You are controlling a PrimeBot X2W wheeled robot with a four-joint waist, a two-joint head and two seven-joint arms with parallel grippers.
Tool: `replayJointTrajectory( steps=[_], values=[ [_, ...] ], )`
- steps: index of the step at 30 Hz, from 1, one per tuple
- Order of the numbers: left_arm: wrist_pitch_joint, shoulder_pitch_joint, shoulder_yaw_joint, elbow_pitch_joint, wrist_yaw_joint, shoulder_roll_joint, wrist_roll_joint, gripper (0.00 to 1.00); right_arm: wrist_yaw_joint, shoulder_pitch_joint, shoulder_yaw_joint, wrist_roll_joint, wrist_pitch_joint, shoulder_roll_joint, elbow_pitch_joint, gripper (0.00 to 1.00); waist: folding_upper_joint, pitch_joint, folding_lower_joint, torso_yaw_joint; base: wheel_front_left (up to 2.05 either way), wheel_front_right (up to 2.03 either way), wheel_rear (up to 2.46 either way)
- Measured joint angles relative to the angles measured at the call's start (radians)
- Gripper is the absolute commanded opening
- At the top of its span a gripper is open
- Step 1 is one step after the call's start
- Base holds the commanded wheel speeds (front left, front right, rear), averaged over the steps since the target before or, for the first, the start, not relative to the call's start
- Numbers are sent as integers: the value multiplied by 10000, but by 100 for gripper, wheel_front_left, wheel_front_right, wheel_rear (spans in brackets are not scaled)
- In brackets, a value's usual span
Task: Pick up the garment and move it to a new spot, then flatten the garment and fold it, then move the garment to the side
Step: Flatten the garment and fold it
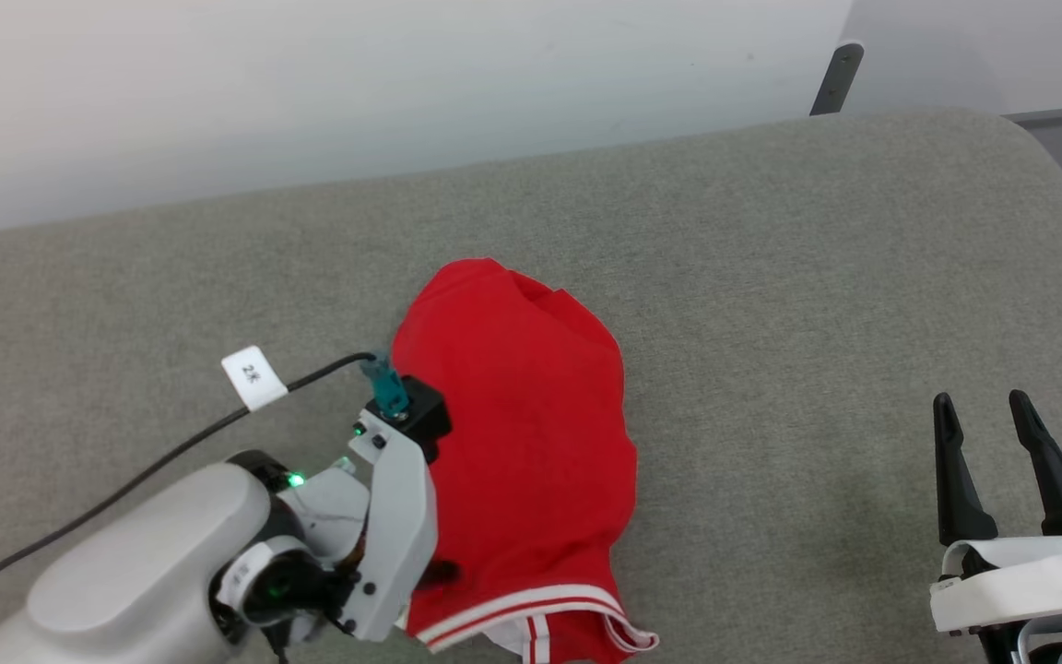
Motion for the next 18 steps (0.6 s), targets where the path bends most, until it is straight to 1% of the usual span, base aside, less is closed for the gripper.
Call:
replayJointTrajectory(
  steps=[3, 9, 15, 18],
  values=[
    [54, -52, 8, 207, -15, 69, 42, 0, 0, -5, 10, 0, 0, -13, 12, 100, 0, -5, 0, -35, 0, 0, 0],
    [-17, -606, 293, -29, -92, -38, 31, 0, 0, 8, 15, -17, 0, -12, 48, 100, 0, -131, 0, -76, 0, 0, 0],
    [-148, -1633, 462, -92, -619, -769, 178, 0, 0, -11, 247, -96, 0, 8, 100, 100, 0, -190, 0, -258, 0, 0, 0],
    [-387, -2140, 466, 96, -884, -1262, 360, 0, 0, -104, 366, -90, 0, 27, 98, 100, 0, -158, 0, -443, 0, 0, 0]
  ],
)
